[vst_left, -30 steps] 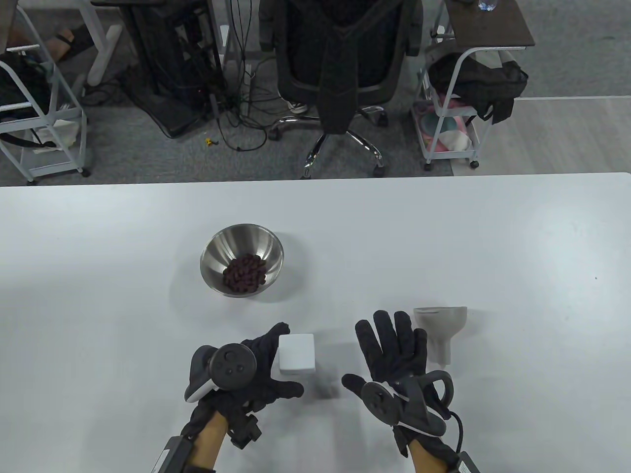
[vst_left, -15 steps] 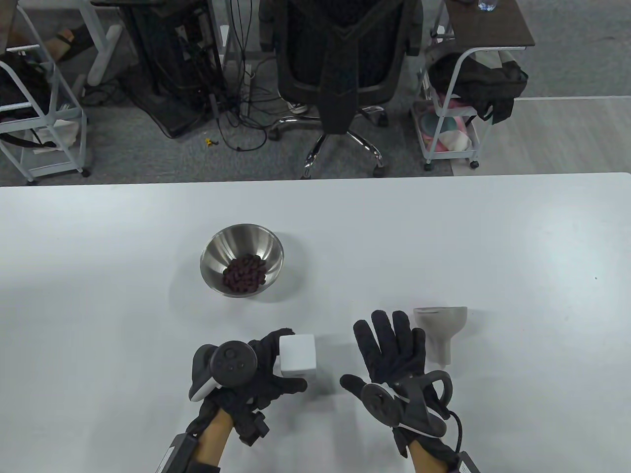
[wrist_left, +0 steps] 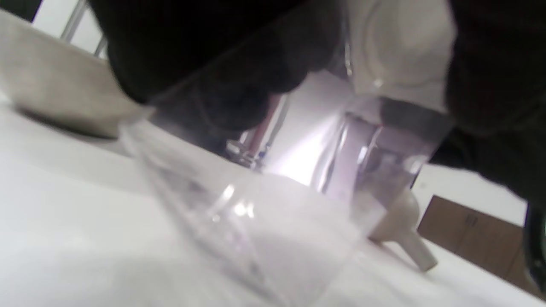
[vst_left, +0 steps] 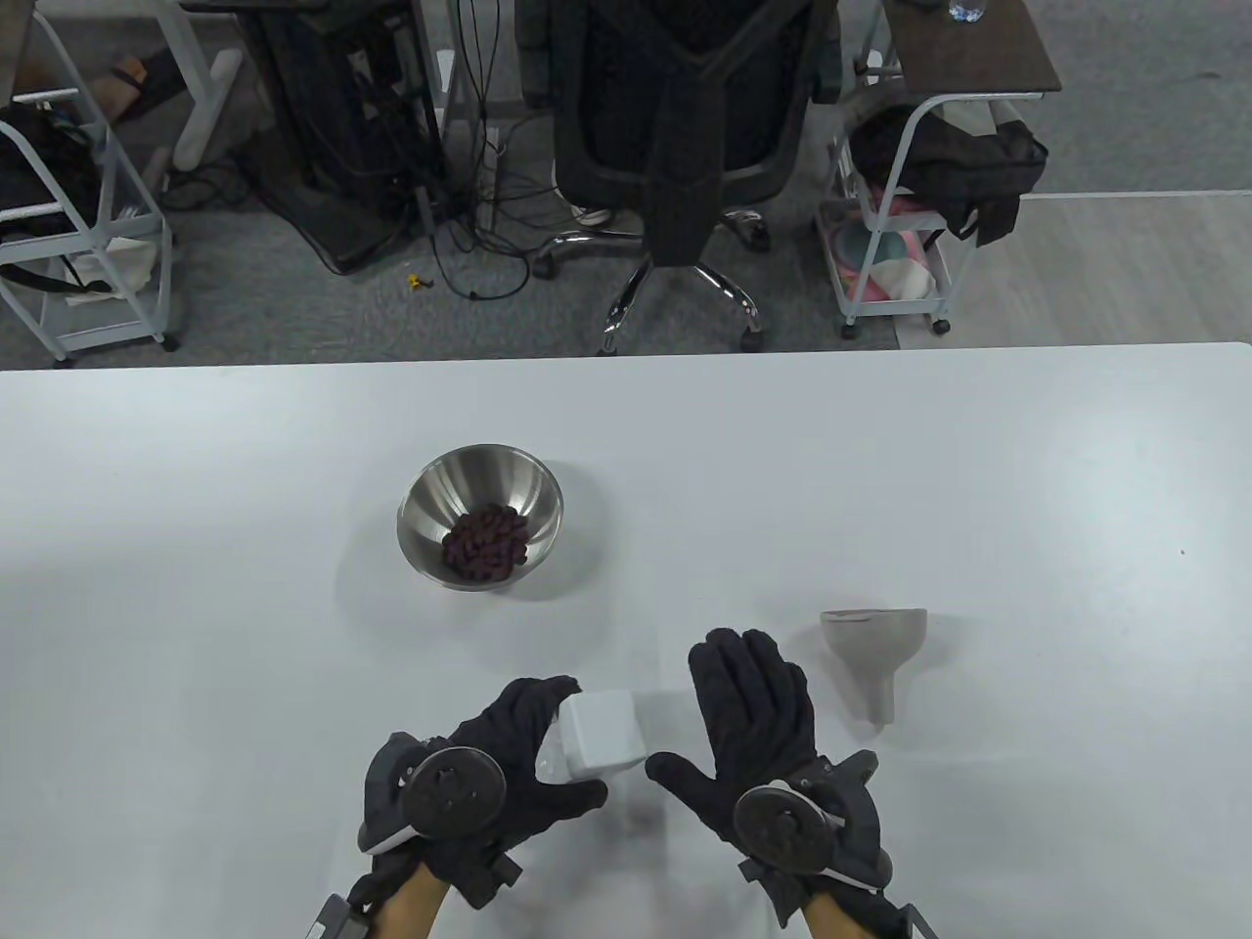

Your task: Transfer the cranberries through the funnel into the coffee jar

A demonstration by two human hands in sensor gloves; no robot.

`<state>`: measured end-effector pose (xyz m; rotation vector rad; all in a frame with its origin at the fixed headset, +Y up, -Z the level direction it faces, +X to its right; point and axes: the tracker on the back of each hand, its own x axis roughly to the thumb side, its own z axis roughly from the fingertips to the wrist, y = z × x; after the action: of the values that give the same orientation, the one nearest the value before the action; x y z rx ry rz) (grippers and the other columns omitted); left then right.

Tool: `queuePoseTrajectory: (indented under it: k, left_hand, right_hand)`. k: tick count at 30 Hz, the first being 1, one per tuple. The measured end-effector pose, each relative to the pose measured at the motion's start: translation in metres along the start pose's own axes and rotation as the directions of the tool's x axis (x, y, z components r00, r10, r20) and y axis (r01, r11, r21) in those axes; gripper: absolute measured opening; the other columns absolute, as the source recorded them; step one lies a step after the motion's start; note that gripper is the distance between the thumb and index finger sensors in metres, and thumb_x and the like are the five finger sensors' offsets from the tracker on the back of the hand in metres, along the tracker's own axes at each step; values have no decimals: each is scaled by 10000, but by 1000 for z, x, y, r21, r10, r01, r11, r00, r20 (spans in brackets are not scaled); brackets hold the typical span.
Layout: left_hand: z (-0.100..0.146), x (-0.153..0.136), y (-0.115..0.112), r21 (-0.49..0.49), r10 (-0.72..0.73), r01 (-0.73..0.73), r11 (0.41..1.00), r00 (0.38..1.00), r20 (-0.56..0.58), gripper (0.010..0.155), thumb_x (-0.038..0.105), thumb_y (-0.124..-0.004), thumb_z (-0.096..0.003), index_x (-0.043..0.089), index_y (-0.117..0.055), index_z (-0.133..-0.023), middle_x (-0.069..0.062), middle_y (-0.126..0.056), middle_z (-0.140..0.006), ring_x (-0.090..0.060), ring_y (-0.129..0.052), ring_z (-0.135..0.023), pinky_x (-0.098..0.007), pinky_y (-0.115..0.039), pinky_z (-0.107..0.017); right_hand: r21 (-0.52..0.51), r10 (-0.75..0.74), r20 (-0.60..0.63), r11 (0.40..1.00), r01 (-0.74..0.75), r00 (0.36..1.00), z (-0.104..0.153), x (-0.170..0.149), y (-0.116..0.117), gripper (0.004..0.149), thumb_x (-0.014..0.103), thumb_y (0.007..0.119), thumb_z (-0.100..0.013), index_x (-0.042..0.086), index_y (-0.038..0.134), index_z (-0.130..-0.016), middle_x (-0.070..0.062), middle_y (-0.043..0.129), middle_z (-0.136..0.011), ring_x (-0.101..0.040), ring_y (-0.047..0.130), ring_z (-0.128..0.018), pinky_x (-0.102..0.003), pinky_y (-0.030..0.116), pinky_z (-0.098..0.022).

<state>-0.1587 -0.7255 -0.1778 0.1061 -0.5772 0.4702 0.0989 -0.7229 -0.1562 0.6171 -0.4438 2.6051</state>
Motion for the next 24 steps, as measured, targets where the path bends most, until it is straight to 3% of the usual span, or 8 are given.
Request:
queuePoseTrajectory:
  k: [4,7,12,16,19,24]
  left_hand:
    - [-2,11,-4,15,-104,104,995,994,25,985,750,-902,-331,144,-613,-1051,-86,-762,-943,-314,-1019,-718,-493,-899,-492]
    - [-3,20,-6,30,-160,159,987,986,47,989,756,-902,-326,144,-618,-1049,-82,-768,-939,-310,-1022,-710,-489,-901,-485]
    - [-3,29,-6,36,-242,240,970,967,75,985,762,-900,-319,156,-624,-1045,-70,-774,-938,-298,-1025,-707,-476,-904,-483]
    - [0,27,-3,29,-205,203,979,975,84,982,762,-903,-314,164,-629,-1044,-60,-779,-942,-292,-1023,-712,-472,-900,-487]
    - [1,23,-1,14,-154,153,988,983,98,979,753,-911,-308,177,-629,-1047,-54,-778,-951,-291,-1014,-726,-475,-888,-502]
    - [5,16,2,-24,-149,154,988,980,131,976,745,-922,-298,196,-635,-1054,-34,-783,-970,-281,-994,-756,-477,-866,-538]
  right_hand:
    - [-15,-127,23,992,127,992,0,9,5,882,725,468,-550,151,290,-1196,-239,488,-1207,-513,655,-1063,-683,577,-705]
    - [8,-119,18,993,119,993,-1,13,9,906,762,433,-545,143,346,-1201,-268,608,-1154,-507,791,-974,-651,664,-667]
    - [28,-47,39,999,46,998,-2,22,11,928,802,538,-539,112,515,-1159,-195,767,-1044,-428,909,-856,-626,710,-631]
    - [49,-60,76,997,56,995,-2,25,9,900,776,611,-551,115,513,-1155,-198,727,-1073,-415,875,-895,-648,654,-673]
    - [94,-60,155,995,46,986,-2,28,7,855,713,665,-564,171,420,-1179,-166,623,-1159,-408,781,-1013,-682,568,-724]
    - [171,-89,245,984,47,965,-1,35,8,765,506,838,-546,367,374,-1137,-29,471,-1250,-390,606,-1152,-690,512,-761]
